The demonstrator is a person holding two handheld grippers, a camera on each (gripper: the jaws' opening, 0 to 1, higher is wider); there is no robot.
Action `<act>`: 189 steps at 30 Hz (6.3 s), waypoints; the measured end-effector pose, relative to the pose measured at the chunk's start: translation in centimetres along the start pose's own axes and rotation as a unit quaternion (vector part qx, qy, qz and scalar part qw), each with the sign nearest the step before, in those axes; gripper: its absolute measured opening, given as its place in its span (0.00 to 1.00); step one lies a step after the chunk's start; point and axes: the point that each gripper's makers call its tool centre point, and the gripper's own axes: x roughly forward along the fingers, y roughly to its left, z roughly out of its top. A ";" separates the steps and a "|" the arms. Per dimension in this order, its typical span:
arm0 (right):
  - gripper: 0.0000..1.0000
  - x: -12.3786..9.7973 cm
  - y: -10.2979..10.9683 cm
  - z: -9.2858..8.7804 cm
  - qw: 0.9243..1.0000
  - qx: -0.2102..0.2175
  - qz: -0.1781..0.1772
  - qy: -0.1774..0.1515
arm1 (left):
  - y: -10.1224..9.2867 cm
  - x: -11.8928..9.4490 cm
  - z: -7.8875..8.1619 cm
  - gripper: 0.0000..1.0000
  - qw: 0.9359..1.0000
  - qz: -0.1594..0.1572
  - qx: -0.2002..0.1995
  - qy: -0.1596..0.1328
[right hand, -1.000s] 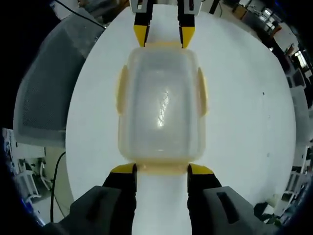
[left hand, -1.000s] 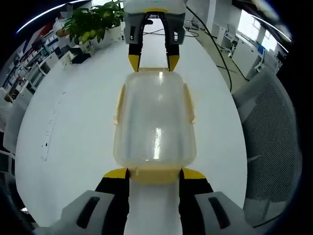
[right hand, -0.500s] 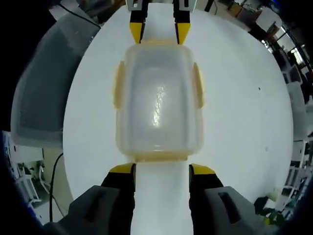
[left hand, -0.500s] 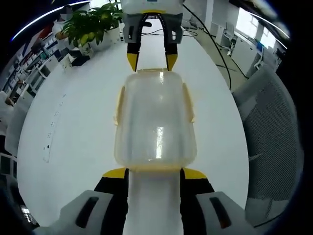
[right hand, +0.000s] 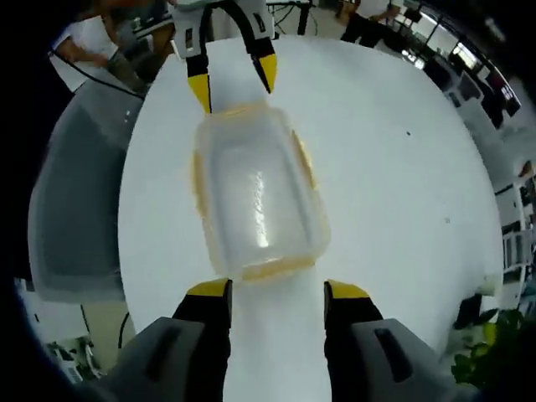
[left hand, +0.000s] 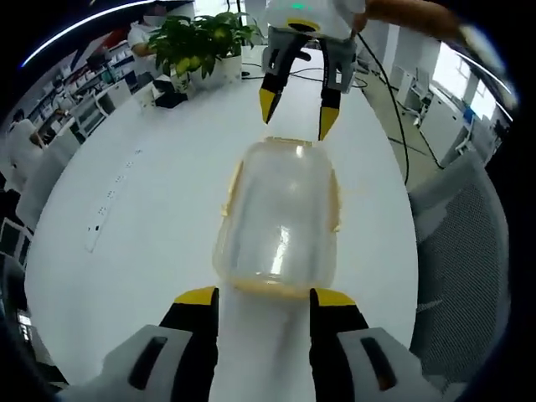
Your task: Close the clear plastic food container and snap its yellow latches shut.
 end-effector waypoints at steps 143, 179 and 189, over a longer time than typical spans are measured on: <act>0.37 5.0 11.5 8.6 0.899 0.402 0.012 -0.174 | -6.1 -3.3 -10.0 0.32 0.926 0.018 -0.367 -0.089; 0.34 3.5 11.6 9.5 0.930 0.324 -0.011 -0.172 | -5.6 -5.9 -9.9 0.34 0.941 0.056 -0.326 -0.075; 0.28 2.6 10.4 11.4 0.941 0.275 -0.018 -0.197 | -5.5 -6.7 -7.4 0.30 0.957 0.051 -0.266 -0.102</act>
